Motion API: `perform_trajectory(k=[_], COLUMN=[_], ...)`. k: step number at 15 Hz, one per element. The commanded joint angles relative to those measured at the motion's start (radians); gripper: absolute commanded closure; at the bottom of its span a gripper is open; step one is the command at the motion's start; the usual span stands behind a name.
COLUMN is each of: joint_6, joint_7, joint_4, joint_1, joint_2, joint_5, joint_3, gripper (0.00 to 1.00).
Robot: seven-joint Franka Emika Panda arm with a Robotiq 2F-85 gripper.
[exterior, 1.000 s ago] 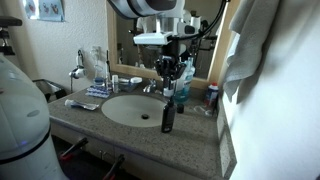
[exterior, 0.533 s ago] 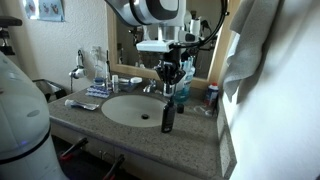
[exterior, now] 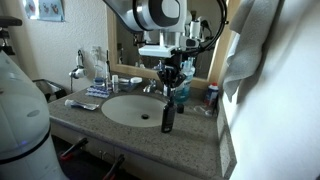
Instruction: Press the spray bottle.
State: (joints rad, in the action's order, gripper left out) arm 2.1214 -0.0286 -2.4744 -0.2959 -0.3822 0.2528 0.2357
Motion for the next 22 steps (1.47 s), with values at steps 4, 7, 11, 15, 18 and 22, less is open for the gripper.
perform_trajectory(k=[4, 7, 11, 15, 18, 22], joint_6=[0.016, 0.025, 0.048, 0.064, 0.064, 0.059], joint_7=[-0.02, -0.022, -0.028, -0.045, -0.043, -0.04], joint_4=[0.018, 0.018, 0.012, 0.015, 0.016, 0.012], joint_1=[-0.007, -0.007, -0.008, -0.011, -0.012, -0.012], joint_2=[0.016, 0.018, 0.027, 0.038, 0.038, 0.041], joint_5=[-0.001, -0.003, 0.003, 0.008, 0.007, -0.002], joint_3=[-0.002, -0.001, -0.003, -0.006, -0.004, -0.002], gripper=[1.0, 1.0, 1.0, 1.0, 1.0, 1.0])
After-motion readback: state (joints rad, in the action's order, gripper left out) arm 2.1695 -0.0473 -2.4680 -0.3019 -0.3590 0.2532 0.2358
